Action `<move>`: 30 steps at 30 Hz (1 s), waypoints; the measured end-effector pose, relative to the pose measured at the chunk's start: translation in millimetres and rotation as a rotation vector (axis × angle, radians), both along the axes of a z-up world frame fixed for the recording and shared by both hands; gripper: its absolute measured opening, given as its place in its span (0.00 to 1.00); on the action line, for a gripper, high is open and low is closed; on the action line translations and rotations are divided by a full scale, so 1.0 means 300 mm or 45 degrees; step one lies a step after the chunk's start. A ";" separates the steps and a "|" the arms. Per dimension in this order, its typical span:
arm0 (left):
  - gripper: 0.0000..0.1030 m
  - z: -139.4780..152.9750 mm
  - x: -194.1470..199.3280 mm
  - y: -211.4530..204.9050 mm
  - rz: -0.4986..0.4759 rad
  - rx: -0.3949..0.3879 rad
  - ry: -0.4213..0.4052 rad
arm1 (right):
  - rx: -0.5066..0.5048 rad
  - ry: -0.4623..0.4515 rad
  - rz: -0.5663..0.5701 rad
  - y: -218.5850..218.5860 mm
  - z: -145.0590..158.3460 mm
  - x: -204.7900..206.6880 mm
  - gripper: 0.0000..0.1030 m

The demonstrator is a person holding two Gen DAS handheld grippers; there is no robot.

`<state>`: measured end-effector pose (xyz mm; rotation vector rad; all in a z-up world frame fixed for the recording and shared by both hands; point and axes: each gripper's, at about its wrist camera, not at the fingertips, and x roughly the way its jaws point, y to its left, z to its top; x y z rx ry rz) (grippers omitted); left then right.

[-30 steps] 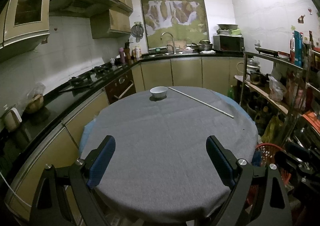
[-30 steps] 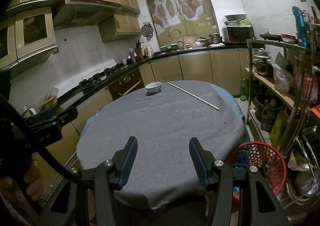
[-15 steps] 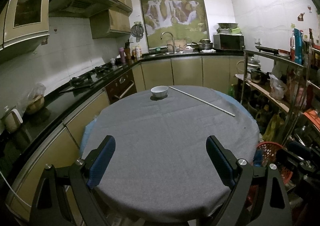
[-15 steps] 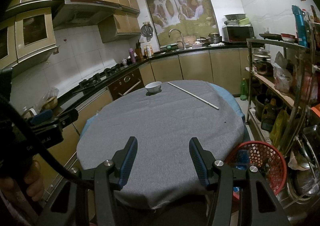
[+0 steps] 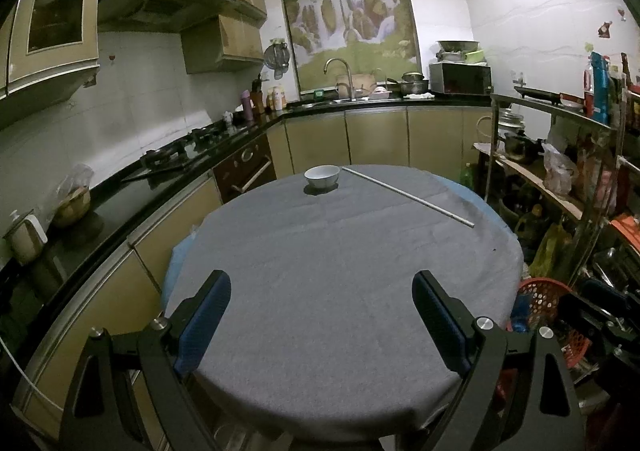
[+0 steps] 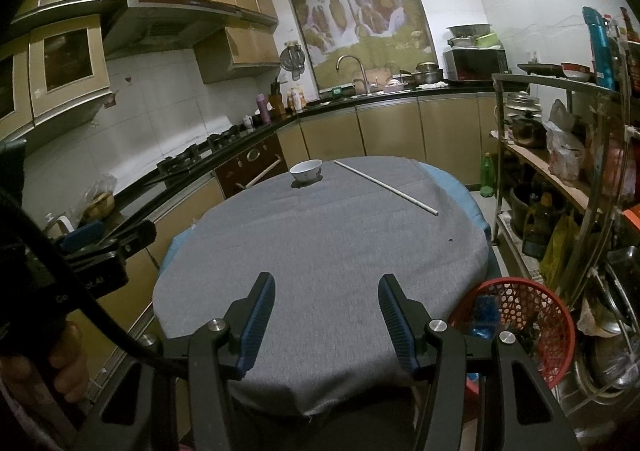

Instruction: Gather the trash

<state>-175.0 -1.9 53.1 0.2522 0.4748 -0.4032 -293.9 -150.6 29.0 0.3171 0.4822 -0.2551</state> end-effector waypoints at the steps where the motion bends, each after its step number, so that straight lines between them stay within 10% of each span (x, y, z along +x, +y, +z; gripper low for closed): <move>1: 0.89 0.000 0.004 0.000 0.000 0.000 0.002 | 0.000 0.000 0.000 -0.003 -0.002 -0.002 0.56; 30: 0.89 -0.014 0.015 0.025 0.024 -0.015 0.016 | -0.053 -0.003 0.016 0.038 0.002 -0.002 0.56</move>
